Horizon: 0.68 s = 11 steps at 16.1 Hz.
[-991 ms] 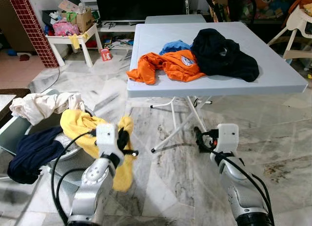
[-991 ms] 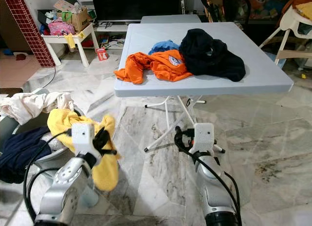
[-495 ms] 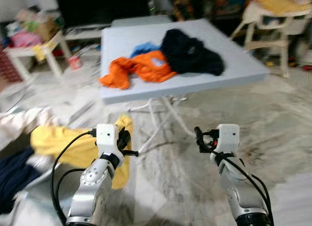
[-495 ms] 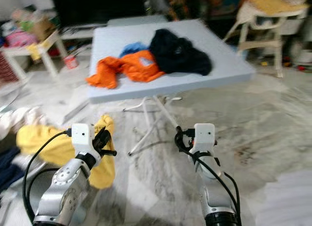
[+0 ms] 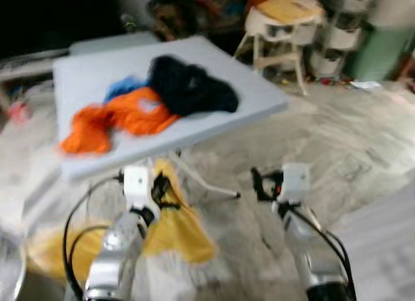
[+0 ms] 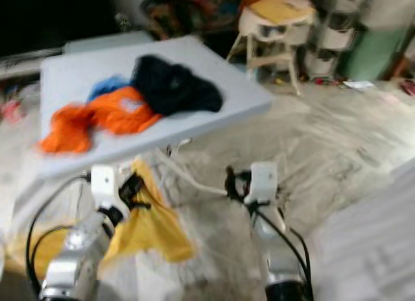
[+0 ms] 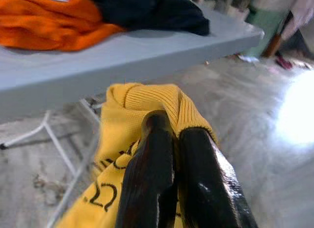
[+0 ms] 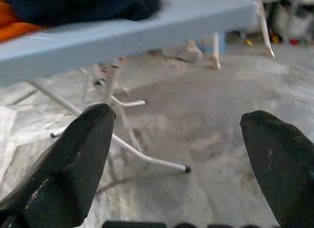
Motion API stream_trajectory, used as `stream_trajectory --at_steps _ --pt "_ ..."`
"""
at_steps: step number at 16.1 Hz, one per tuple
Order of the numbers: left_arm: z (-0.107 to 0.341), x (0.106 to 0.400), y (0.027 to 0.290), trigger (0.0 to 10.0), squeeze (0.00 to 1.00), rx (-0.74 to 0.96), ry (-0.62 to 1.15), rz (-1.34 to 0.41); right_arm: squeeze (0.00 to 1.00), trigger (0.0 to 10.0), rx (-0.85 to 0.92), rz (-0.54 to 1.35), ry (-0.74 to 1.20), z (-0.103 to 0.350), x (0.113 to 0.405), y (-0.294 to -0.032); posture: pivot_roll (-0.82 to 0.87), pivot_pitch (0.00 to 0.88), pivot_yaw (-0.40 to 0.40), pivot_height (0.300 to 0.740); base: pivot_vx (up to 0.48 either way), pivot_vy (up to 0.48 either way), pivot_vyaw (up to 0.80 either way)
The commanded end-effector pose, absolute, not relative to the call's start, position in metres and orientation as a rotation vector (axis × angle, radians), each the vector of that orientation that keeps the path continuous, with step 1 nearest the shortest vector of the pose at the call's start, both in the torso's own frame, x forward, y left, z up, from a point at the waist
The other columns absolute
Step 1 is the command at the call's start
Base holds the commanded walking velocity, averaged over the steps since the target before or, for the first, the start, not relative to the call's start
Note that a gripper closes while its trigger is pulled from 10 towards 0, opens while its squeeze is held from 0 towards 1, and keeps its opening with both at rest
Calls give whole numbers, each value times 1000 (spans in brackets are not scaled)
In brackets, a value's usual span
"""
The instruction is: Hang hanger
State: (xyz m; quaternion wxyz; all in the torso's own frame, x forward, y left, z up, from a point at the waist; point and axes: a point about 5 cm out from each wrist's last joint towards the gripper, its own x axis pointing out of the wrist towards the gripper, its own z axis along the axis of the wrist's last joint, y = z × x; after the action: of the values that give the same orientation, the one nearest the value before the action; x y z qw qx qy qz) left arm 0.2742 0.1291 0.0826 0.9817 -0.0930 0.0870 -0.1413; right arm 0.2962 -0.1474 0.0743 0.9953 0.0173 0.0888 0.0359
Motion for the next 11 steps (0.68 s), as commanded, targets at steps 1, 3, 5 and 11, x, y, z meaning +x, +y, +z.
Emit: stream_trajectory --at_steps 1,3,5,11 --pt "94 278 117 10000 0 -183 132 -327 0 10000 16 34 174 75 296 -160 -117 0 59 740 311 0 -788" --pt "89 277 118 10000 0 -170 172 -323 0 10000 18 29 173 75 296 -160 -119 0 59 740 0 0 -534" --pt "84 276 117 10000 0 -167 204 -322 0 10000 15 27 174 75 295 -160 -119 0 58 740 0 0 0" --pt "67 278 127 10000 0 -170 296 -262 0 10000 10 18 183 73 295 -161 -119 0 41 740 0 0 0"
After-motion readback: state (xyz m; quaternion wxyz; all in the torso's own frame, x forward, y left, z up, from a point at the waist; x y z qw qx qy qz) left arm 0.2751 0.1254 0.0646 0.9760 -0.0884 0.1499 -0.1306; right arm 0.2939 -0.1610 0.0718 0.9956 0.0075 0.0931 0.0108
